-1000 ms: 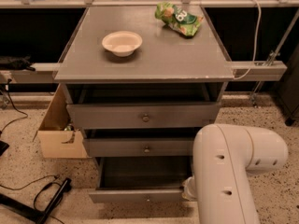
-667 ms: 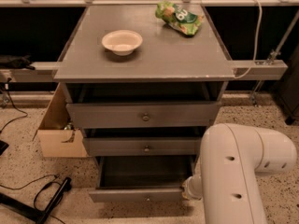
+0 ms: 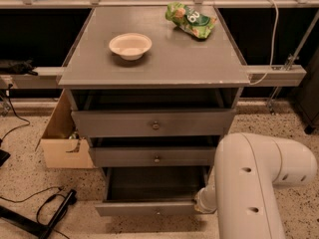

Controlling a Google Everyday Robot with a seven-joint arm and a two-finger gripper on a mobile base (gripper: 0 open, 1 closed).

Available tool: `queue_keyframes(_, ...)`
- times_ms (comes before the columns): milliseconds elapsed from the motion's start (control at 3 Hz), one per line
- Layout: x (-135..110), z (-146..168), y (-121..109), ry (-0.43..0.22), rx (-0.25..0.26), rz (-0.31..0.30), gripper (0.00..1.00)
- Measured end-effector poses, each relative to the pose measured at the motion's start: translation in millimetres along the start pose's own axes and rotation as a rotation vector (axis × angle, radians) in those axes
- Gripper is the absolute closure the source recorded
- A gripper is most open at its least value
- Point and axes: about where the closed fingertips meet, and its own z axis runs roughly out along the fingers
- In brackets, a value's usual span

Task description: Open bottom drawer

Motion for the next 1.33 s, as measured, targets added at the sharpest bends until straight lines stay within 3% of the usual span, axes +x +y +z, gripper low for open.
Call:
queue_keyframes(333, 0.0, 0.0, 0.0, 0.000, 0.000, 0.000, 0.50)
queue_keyframes(1000, 0.0, 0.0, 0.1, 0.000, 0.000, 0.000, 0.04)
queue_keyframes(1333, 0.0, 0.1, 0.1, 0.000, 0.000, 0.000, 0.00)
